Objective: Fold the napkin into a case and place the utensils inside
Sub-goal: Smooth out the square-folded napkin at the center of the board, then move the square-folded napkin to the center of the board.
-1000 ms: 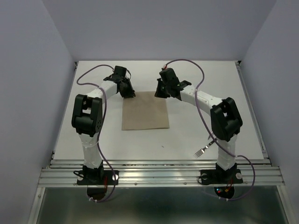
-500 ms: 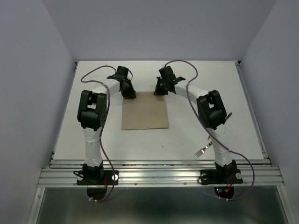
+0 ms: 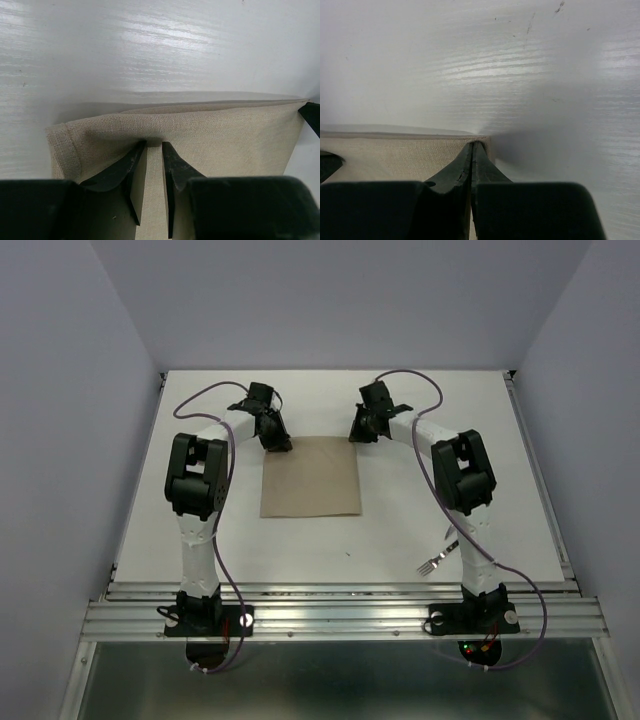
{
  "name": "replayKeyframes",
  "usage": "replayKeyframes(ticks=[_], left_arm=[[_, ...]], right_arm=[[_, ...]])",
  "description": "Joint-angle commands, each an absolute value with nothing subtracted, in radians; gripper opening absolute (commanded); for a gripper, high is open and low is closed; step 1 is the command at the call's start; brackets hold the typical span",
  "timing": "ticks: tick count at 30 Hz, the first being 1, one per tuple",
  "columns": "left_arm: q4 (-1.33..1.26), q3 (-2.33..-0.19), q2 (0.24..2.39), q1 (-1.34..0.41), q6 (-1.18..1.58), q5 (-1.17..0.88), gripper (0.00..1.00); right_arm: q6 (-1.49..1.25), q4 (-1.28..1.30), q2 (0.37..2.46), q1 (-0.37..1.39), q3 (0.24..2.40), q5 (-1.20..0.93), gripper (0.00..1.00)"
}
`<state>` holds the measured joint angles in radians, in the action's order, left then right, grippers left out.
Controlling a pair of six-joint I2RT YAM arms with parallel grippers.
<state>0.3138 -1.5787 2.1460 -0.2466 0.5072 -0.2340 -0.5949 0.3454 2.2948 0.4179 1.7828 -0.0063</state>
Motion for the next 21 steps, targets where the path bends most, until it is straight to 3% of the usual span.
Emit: replayKeyframes(ticks=[1,10,21], left_arm=[[0.327,-1.565,2.099,-0.241,0.502,-0.238,0.3],[0.364,-1.618,2.033,-0.235,0.495,-0.216,0.31],[0.347,-1.606,2.109,-0.222,0.483,-0.193,0.3]], right_arm=[[-0.575,0.357,2.244,0.426,1.749,0.008,0.02],[-0.558,0.308,2.071,0.448,1.646,0.009,0.02],[-0.603,0.336,2.0,0.541,1.436,-0.005,0.02]])
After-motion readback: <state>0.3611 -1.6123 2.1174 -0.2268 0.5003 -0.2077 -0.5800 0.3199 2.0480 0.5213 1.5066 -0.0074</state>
